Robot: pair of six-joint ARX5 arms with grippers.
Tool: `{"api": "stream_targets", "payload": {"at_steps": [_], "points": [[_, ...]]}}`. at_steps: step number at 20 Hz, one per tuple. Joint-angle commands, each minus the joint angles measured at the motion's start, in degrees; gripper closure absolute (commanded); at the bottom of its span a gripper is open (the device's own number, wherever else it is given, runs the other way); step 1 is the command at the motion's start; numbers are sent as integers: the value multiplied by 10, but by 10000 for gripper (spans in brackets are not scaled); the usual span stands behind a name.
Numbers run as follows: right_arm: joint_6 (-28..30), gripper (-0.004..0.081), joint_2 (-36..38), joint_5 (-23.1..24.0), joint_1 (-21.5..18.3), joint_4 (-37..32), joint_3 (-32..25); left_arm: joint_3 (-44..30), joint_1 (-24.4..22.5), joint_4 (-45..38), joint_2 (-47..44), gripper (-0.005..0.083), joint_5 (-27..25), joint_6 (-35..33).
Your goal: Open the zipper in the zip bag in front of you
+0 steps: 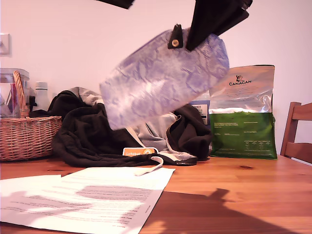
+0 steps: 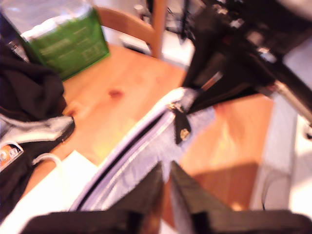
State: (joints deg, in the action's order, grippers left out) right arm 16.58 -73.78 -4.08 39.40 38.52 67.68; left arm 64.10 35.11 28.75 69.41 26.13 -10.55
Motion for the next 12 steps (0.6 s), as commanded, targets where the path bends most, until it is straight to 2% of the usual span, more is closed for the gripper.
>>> {"api": "stream_targets", "payload": {"at_steps": [1,3,5,7,8,9,12], "points": [[-9,780,-4,-5,-2,-16,-10,-90,-1,-103,-33,793,2,65],[-15,780,-4,-5,-2,-21,-10,-181,-1,-233,-73,793,-13,106],[-17,780,-4,-5,-2,-28,-10,-258,-1,-361,-101,793,-7,218],[-18,780,-4,-9,-2,-36,-10,-316,-1,-474,-106,793,-6,252],[-18,780,-4,-16,-2,-38,-10,-337,-1,-522,-101,793,-4,298],[-18,780,-4,-21,-2,-40,-10,-349,0,-559,-95,793,-4,315],[-18,780,-4,-34,-2,-49,-10,-354,-1,-626,-74,777,12,315]]}}
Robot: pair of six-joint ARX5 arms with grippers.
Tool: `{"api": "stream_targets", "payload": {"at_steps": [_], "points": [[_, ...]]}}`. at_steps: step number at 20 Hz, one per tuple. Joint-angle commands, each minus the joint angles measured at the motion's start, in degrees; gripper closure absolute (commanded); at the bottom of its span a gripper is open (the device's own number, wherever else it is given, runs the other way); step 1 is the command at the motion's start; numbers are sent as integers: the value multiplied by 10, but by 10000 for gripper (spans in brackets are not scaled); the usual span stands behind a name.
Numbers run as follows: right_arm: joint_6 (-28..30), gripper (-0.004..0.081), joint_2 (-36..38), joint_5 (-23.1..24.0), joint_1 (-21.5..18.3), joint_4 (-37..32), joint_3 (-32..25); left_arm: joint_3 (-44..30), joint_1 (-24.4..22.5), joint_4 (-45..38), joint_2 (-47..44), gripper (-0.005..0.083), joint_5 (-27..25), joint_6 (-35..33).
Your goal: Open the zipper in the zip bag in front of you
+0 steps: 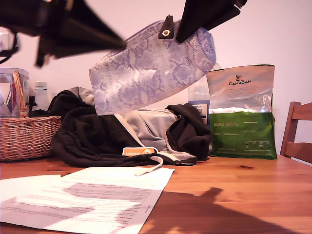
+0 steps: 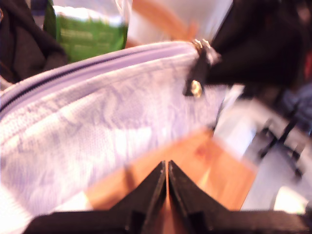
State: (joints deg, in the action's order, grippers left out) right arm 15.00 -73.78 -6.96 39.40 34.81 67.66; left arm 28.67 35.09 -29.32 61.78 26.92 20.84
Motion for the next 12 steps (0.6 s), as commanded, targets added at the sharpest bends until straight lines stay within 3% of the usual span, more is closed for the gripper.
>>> {"api": "stream_targets", "payload": {"at_steps": [1,3,4,12], "points": [[-3,780,-4,-5,-2,-13,-10,1,0,-65,10,738,17,2],[-2,780,-4,-5,-2,-13,-10,1,0,-86,26,548,31,5],[-2,780,-4,-6,-2,-14,-10,1,0,-85,35,494,29,7],[-3,780,-4,-32,-1,-16,-10,3,-1,-132,101,482,42,15]]}}
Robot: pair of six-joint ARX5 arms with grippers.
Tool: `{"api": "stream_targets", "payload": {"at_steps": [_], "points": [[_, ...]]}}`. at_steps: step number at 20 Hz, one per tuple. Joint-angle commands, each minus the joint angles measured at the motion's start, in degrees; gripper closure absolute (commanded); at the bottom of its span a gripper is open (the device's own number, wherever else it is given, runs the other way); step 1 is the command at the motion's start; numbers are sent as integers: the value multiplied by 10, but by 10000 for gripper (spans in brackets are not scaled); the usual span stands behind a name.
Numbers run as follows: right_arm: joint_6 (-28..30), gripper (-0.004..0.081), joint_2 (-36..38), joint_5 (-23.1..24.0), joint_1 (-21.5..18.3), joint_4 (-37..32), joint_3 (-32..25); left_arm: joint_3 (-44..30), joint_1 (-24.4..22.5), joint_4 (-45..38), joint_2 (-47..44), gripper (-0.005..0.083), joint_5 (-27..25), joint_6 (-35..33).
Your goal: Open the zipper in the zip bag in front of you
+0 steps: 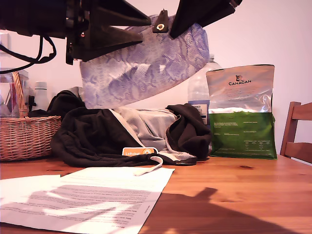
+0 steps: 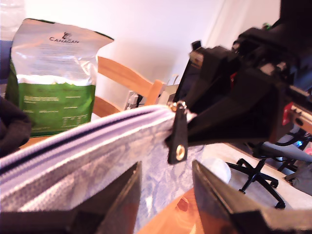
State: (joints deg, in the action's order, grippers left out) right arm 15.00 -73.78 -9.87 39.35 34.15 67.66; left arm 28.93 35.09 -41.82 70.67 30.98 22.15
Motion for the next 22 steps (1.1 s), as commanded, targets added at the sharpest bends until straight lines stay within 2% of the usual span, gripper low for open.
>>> {"api": "stream_targets", "payload": {"at_steps": [1,5,11,20,22], "points": [[-3,780,-4,-3,-1,-11,-10,1,-1,-7,16,482,1,2],[-3,780,-4,-8,0,-15,-10,1,0,-36,20,482,15,10],[-3,780,-4,-22,2,-25,-10,4,0,-33,21,485,16,17],[-2,780,-4,-22,24,-26,-10,9,3,-60,21,491,31,40],[-2,780,-4,-22,28,-28,-10,9,5,-57,21,551,31,40]]}}
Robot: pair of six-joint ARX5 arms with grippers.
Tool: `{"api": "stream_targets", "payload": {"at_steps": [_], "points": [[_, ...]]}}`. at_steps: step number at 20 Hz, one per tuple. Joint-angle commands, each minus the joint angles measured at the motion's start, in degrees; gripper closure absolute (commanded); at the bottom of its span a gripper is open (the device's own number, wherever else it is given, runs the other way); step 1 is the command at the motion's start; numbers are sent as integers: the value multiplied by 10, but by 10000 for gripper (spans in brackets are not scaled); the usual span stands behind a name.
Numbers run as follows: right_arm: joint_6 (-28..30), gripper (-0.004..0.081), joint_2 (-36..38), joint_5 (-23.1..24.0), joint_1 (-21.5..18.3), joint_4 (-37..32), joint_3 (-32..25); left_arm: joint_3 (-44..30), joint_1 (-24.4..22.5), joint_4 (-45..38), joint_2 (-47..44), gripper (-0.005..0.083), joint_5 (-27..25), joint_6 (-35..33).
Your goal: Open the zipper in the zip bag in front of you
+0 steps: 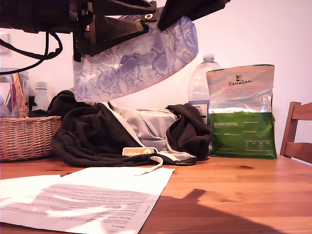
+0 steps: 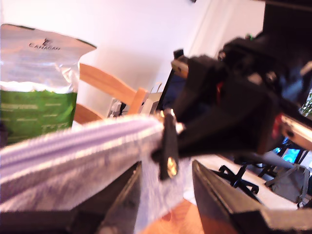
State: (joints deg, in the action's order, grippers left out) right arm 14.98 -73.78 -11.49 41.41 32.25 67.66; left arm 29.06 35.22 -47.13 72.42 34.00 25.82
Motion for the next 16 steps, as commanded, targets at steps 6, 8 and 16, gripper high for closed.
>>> {"api": "stream_targets", "payload": {"at_steps": [6,8,16], "points": [[-2,780,-4,1,9,-7,-10,8,7,-8,3,796,1,2],[3,780,-4,12,9,-3,-10,8,7,-8,3,796,1,4],[111,780,-4,116,9,27,-10,8,7,20,3,795,7,14]]}}
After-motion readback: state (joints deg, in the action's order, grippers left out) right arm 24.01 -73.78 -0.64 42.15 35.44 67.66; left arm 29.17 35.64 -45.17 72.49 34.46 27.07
